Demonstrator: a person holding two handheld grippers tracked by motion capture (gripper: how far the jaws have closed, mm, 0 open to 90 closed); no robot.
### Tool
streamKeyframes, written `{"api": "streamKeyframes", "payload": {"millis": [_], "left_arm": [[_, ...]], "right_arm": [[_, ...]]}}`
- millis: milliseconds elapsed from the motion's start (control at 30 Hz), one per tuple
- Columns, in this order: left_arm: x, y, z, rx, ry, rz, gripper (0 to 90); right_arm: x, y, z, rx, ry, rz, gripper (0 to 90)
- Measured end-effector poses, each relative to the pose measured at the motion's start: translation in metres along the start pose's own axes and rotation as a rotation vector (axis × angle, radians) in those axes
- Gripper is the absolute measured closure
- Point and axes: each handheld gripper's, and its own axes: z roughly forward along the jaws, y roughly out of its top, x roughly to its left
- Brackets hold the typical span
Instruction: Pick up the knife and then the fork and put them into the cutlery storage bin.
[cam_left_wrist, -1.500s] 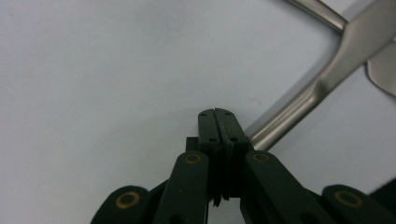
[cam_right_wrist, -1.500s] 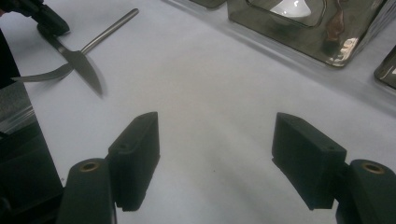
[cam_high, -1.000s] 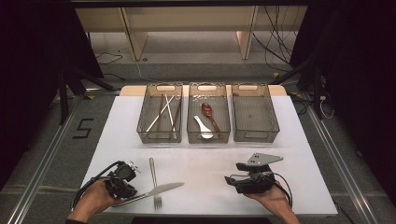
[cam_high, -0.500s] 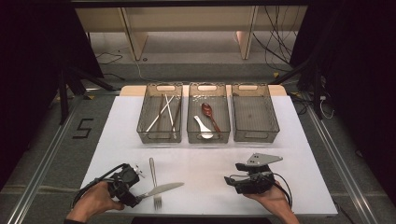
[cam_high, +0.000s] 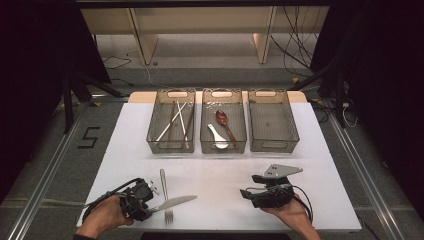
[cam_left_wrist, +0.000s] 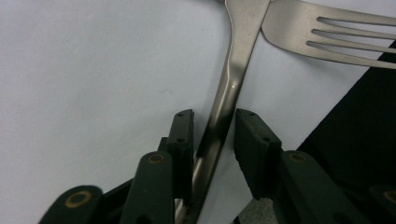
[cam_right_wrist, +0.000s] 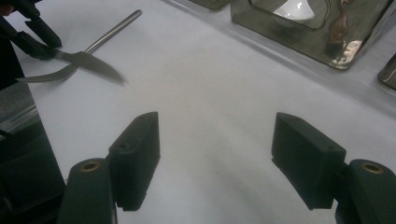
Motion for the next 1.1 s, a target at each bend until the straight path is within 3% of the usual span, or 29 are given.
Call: {"api": "streamKeyframes", "payload": {"millis": [433, 567, 633, 767, 1100], "left_arm": [[-0.004, 0.001, 0.0, -0.007, -0.003, 0.074, 78.8], [-0.002, 0.001, 0.0, -0.034, -0.012, 0.056, 79.2], [-0.002, 0.002, 0.0, -0.037, -0.006, 0.06, 79.4], [-0.002, 0.006, 0.0, -0.073, 0.02, 0.024, 79.5], [-0.004, 0.016, -0.015, -0.146, -0.018, 0.013, 79.6]], "right_arm": [[0.0, 0.0, 0.001, 0.0, 0.001, -0.002, 33.5], [0.0, 0.0, 0.001, -0.001, 0.003, -0.001, 33.5], [0.0, 0.0, 0.001, 0.0, 0.003, -0.001, 33.5], [0.0, 0.001, 0.0, -0.004, 0.003, 0.0, 33.5], [0.003, 0.002, 0.0, -0.013, 0.006, -0.008, 33.6]]}}
